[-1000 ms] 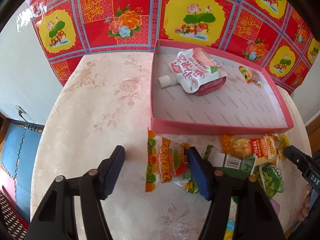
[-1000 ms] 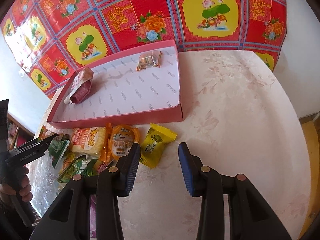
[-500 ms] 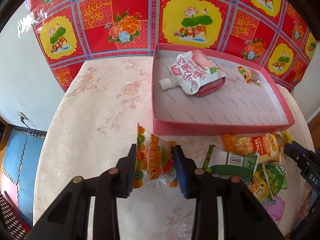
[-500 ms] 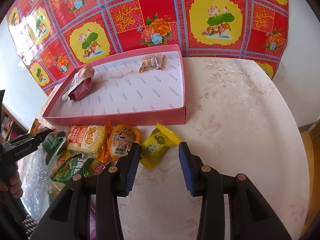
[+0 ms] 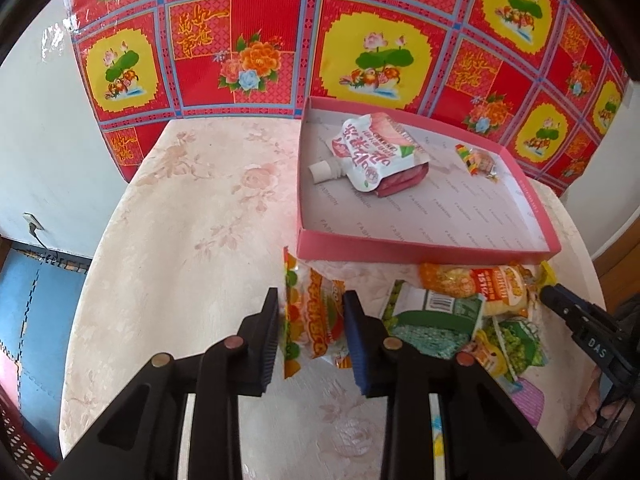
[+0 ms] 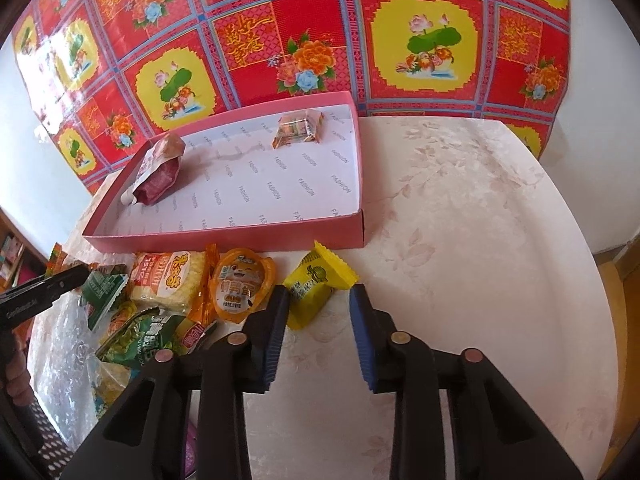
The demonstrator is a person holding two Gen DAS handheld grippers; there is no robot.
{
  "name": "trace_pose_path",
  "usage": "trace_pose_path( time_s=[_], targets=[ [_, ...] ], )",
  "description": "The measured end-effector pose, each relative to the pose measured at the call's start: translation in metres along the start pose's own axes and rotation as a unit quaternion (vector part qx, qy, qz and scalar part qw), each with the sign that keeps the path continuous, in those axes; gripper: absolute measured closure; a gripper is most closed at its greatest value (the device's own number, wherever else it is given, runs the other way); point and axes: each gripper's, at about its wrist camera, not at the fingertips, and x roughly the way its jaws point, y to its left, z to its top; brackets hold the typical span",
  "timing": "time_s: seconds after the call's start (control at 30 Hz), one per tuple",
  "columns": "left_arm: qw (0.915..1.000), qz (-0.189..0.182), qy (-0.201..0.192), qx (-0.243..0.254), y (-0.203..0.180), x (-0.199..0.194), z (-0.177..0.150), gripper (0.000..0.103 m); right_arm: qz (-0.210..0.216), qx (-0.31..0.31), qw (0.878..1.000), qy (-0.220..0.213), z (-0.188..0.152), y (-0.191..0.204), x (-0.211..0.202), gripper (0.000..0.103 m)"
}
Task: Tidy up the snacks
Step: 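Grasp the orange-green candy strip pack with the left tool while the right grasps the yellow-green pack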
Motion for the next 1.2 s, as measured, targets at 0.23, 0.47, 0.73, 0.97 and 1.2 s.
trace_pose_path(
  time_s=[0.23,0.47,0.73,0.97,1.2],
  targets=[
    [0.9999,-0.006,-0.015,0.002,-0.004,-0.014,0.001,0.071,0.010,0.008,1.000,0.003,-0.005,-0.004,-0.002,0.101],
    [0.9995,-0.011,-0.028,0.007,-0.010,-0.026,0.002,0.071,0.013,0.002,1.000,-0.018,-0.006,-0.005,-0.016,0.101],
    [0.9995,-0.012,-0.027,0.007,-0.011,-0.027,0.002,0.071,0.009,0.006,1.000,-0.016,-0.002,-0.009,-0.014,0.071],
    [0.9997,-0.013,-0.022,0.004,-0.010,-0.025,0.003,0.071,-0.013,-0.024,1.000,-0.009,0.007,-0.003,0.000,0.059],
    [0.9997,-0.016,-0.019,0.000,-0.008,-0.024,0.005,0.071,-0.020,-0.041,0.999,-0.005,0.013,0.004,0.016,0.058]
  ],
)
